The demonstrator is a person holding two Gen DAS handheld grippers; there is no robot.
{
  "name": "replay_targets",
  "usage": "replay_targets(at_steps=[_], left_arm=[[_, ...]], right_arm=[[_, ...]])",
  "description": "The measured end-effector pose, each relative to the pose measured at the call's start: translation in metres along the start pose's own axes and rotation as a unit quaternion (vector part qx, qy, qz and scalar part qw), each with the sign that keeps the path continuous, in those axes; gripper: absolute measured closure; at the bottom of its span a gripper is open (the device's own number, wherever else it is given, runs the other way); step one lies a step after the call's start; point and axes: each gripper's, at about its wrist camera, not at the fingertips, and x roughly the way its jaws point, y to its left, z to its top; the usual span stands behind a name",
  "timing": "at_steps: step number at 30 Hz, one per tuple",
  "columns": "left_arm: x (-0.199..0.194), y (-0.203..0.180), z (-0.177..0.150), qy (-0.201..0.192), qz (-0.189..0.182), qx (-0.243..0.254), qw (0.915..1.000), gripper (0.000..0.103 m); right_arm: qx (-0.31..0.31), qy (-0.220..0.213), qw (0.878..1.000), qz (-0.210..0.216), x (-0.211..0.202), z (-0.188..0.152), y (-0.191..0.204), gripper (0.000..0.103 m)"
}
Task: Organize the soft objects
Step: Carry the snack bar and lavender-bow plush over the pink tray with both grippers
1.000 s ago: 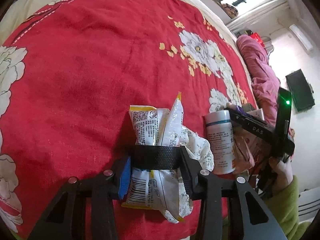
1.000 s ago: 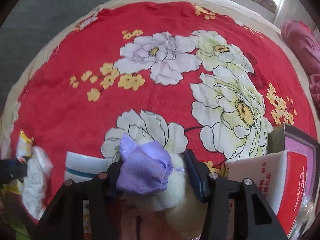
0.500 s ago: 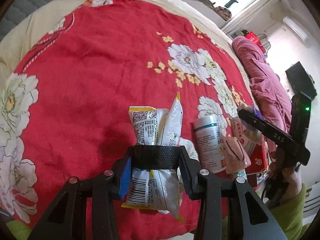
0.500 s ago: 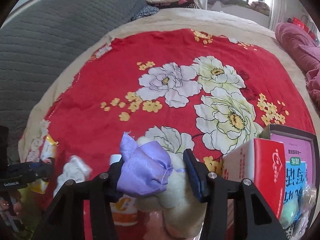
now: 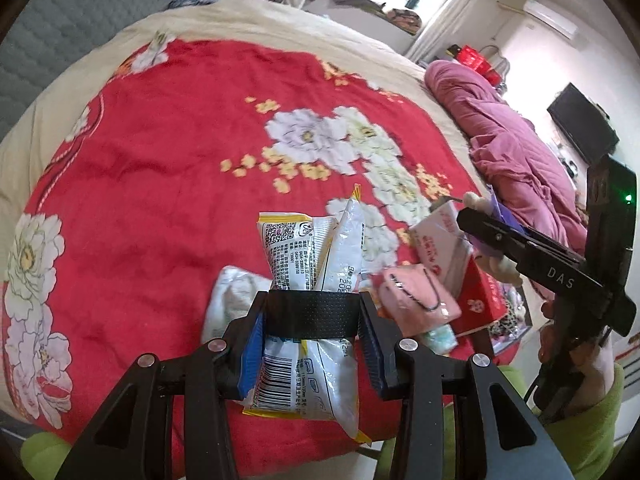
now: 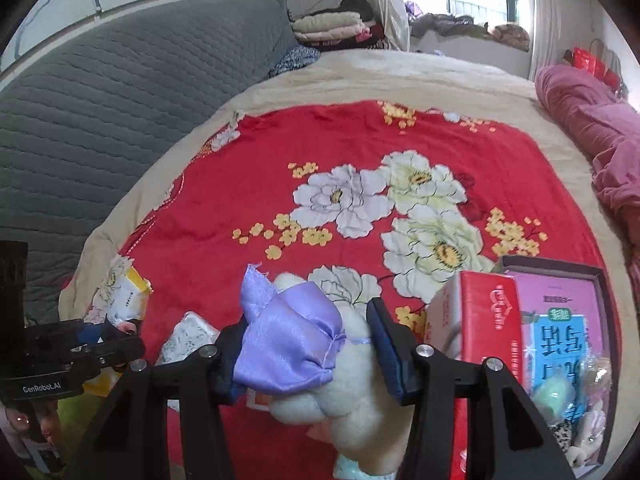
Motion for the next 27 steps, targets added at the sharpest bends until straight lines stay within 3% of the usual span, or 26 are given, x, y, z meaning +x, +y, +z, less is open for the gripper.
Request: replay_targets(at_steps=[12,27], left_arm=[[-0.017,-0.047,-0.006,-0.025,0.022,0.047,0.9984,0.059],[-0.015,-0.104,-0.008,-0.025,0.011,0.095,0.9951,0.059]], right_arm=[[0.019,-0.024,1.0,-0.005,-0.048,-0.015,-0.004,0.051],[0.06,-0.051,0.997,-0.023,-0.092,-0.032,-0.035,0.051]])
